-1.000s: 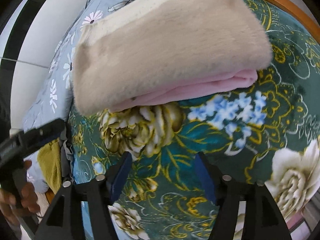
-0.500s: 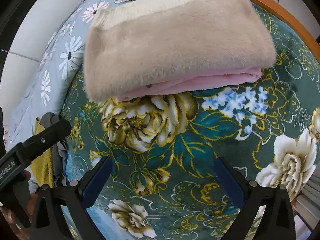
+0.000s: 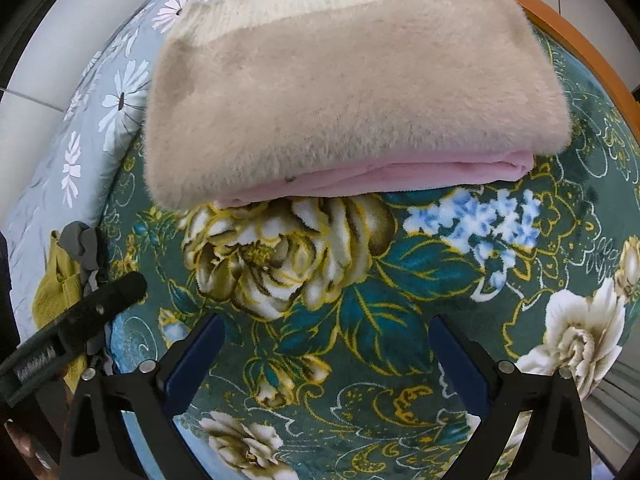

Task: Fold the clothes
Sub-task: 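Open both grippers and withdraw from the stacked sweater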

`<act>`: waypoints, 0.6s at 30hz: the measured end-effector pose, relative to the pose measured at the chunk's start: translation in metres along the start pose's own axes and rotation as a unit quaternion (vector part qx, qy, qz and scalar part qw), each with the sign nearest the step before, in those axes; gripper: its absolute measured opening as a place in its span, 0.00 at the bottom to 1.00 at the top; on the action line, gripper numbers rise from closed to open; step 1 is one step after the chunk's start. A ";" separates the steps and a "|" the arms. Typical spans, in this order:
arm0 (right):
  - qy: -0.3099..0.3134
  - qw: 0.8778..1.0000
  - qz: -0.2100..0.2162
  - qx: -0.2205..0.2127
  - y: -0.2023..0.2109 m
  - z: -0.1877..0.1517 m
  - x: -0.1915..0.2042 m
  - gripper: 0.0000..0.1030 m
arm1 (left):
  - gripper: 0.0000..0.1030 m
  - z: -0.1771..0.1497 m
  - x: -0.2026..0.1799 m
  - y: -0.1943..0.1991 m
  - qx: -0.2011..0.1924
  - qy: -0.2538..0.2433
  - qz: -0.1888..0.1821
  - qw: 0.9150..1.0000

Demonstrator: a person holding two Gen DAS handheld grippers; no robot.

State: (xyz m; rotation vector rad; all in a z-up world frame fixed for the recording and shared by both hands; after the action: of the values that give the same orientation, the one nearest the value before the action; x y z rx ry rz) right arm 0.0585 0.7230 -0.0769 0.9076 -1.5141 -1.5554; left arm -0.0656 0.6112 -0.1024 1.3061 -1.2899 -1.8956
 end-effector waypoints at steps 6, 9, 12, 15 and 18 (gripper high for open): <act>0.009 1.000 -0.003 -0.002 -0.006 0.005 0.002 1.00 | 0.92 0.003 0.003 -0.011 -0.002 0.002 0.011 1.000; 0.013 1.000 -0.004 -0.004 -0.008 0.007 0.003 1.00 | 0.92 0.005 0.006 -0.013 -0.006 0.008 0.016 1.000; 0.014 1.000 -0.003 -0.006 -0.010 0.008 0.004 1.00 | 0.92 0.007 0.007 -0.015 -0.011 -0.001 0.029 1.000; 0.014 1.000 0.000 -0.006 -0.011 0.008 0.005 1.00 | 0.92 0.010 0.007 -0.015 -0.016 -0.010 0.038 0.999; 0.015 1.000 0.002 -0.006 -0.013 0.008 0.006 1.00 | 0.92 0.012 0.006 -0.017 -0.019 -0.016 0.043 0.999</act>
State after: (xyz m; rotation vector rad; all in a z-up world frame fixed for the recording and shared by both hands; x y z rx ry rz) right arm 0.0483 0.7217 -0.0890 0.9160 -1.4823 -1.5401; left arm -0.0768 0.6186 -0.1187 1.1873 -1.2976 -1.8797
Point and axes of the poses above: each gripper's, at about its wrist camera, not at the fingertips, and y roughly against the way its jaws point, x to its left, z to its top, the point moved 8 cm from there along -y, roughly the way its jaws point, and after that the axes turned 13 degrees about -z, right-handed, at the moved point
